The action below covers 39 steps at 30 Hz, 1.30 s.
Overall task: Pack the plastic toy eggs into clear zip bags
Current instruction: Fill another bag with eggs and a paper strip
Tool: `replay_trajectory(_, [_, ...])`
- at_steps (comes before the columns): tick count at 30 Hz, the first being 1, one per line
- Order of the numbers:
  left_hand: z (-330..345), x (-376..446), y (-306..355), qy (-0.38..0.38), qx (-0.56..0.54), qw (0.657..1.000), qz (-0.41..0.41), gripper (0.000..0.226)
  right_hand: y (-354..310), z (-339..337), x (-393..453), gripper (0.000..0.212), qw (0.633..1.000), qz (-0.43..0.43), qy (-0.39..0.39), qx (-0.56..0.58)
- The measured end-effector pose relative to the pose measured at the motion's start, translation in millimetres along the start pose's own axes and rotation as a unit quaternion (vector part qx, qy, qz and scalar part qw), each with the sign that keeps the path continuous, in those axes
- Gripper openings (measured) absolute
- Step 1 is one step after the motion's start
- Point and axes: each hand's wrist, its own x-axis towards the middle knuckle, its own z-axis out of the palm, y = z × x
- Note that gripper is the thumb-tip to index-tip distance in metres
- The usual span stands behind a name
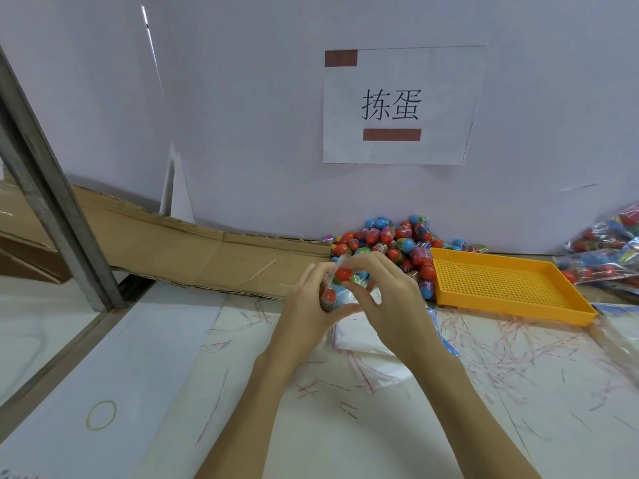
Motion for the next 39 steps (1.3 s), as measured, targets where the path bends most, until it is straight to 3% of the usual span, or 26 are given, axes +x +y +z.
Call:
replay_trajectory(10, [0, -2, -6, -0.007, 0.024, 1.0, 0.013, 0.052, 7, 0, -1, 0.02, 0.993, 0.042, -0.104, -0.042])
replay_trajectory(17, [-1, -2, -4, -0.002, 0.034, 0.999, 0.016, 0.063, 4, -2, -2, 0.019, 0.994, 0.023, -0.085, -0.06])
replay_trajectory(21, [-2, -2, -4, 0.003, 0.036, 0.999, 0.017, 0.057, 5, -3, -3, 0.024, 0.993, 0.064, -0.101, -0.023])
replay_trajectory(27, [-5, -1, 3, -0.001, -0.043, 0.997, -0.068, 0.041, 12, 0, -4, 0.032, 0.987, 0.113, -0.115, 0.005])
replay_trajectory(32, [-9, 3, 7, -0.014, -0.12, 0.987, -0.102, 0.032, 14, 1, -4, 0.026, 0.99, 0.09, -0.097, 0.041])
replay_trajectory(39, [-8, 4, 2, -0.049, -0.11, 0.987, -0.105, 0.03, 9, 4, -6, 0.023, 0.994, 0.025, -0.102, 0.015])
